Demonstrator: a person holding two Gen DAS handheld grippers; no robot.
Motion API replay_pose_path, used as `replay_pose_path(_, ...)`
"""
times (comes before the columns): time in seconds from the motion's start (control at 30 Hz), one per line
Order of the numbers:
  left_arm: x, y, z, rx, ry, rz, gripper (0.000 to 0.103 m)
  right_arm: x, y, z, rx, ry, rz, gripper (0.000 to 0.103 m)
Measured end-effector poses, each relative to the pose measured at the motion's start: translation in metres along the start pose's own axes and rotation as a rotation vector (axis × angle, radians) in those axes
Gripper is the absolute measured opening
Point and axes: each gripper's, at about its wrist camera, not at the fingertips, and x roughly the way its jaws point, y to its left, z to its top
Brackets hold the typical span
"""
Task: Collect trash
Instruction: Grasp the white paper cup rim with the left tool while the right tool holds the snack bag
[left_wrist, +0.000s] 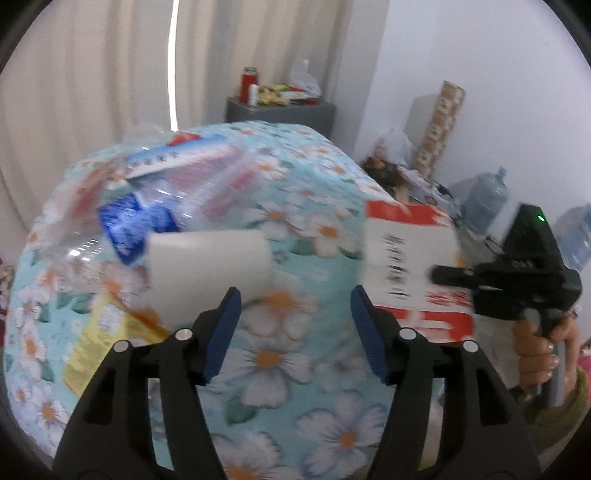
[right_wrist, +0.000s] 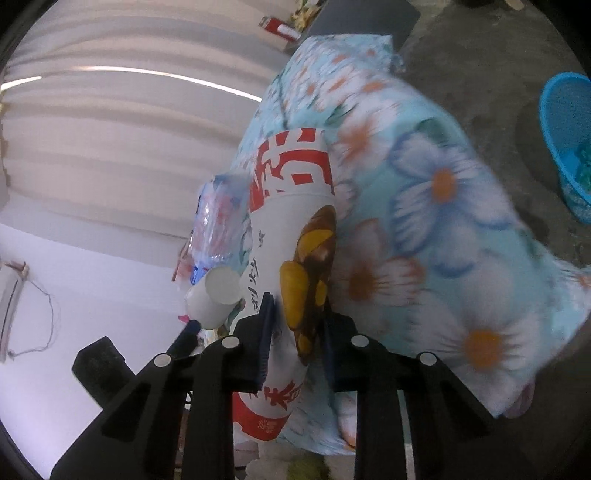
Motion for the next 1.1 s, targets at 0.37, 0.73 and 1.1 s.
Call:
replay_pose_path(0.37,-0.002,0.05,0.022,-0.156,-0.014,0.134,0.082,-0.003,-0.003,-0.001,0.001,0.0,0.008,0.023)
replay_pose_path(0.73,0.009,0.103,0.029,-0.399,0.015,-0.01,0.076,-0.002,-0.005,0.002,0.001,0.001,0.012,0.023)
replay_pose_path(1.1,0.0,0.064,0.027,-0.309,0.058,-0.195,0.041,-0.004,-0.004,0.0,0.001,-0.002,0.009,0.024)
